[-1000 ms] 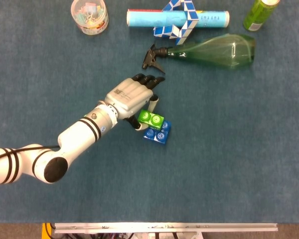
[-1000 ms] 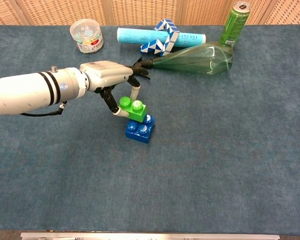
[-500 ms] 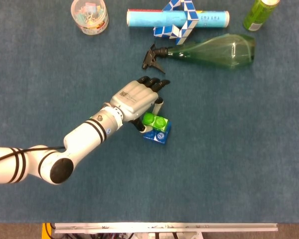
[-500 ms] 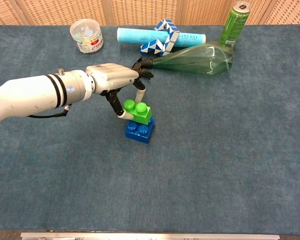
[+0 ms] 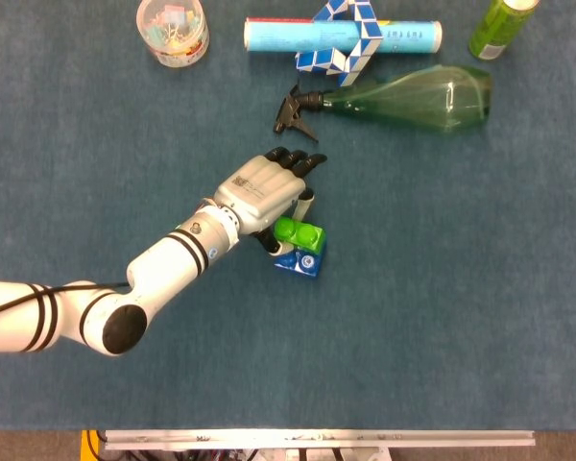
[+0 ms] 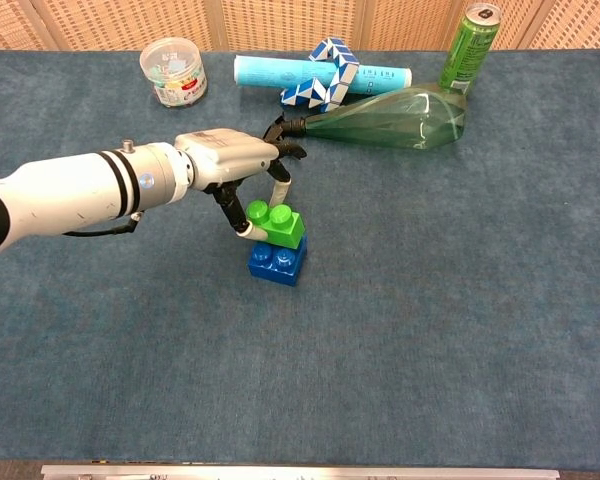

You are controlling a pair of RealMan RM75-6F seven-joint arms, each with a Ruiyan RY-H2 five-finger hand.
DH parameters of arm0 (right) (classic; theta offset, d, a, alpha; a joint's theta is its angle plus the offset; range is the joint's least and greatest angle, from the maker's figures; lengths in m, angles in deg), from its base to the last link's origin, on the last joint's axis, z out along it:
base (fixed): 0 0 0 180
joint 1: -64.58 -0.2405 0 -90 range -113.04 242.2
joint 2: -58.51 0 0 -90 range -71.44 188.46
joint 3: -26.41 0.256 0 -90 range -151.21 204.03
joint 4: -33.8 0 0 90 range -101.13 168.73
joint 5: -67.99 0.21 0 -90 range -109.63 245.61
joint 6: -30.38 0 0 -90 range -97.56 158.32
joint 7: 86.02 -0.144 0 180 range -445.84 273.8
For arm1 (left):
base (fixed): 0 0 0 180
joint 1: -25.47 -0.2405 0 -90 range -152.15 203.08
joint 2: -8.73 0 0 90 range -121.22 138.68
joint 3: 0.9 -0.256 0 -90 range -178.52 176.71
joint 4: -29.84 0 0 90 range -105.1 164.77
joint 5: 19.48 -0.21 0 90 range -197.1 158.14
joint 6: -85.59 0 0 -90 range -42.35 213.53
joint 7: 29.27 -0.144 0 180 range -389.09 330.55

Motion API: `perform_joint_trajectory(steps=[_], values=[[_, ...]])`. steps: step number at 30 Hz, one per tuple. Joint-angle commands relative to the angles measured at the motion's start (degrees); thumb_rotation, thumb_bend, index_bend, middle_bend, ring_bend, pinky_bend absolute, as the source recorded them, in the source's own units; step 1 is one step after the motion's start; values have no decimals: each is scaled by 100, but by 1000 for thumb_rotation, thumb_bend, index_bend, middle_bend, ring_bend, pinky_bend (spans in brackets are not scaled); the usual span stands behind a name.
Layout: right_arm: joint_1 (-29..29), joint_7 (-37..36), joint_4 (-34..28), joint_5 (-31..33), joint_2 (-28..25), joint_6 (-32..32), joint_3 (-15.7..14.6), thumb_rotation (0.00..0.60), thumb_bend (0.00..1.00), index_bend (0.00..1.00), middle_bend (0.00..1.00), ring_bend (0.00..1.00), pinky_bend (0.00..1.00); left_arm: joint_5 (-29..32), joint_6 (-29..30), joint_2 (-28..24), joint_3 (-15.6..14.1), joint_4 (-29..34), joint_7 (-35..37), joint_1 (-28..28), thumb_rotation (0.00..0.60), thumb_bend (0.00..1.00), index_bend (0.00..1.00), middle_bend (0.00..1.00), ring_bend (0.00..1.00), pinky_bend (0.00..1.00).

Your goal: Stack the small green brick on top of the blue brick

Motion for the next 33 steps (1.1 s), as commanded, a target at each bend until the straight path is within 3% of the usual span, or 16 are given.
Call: perform_joint_trajectory(steps=[1, 33], values=[[-3, 6, -5, 4, -1, -5, 1, 600, 122, 75, 104, 64, 254, 5, 18, 12, -9, 4, -8, 10, 600, 261, 548, 0, 0, 71], [19, -128, 28, 24, -26, 1, 23, 600, 122, 75, 104, 64, 254, 64, 406, 194, -170, 109, -459, 108, 600, 261, 548, 0, 0, 72]])
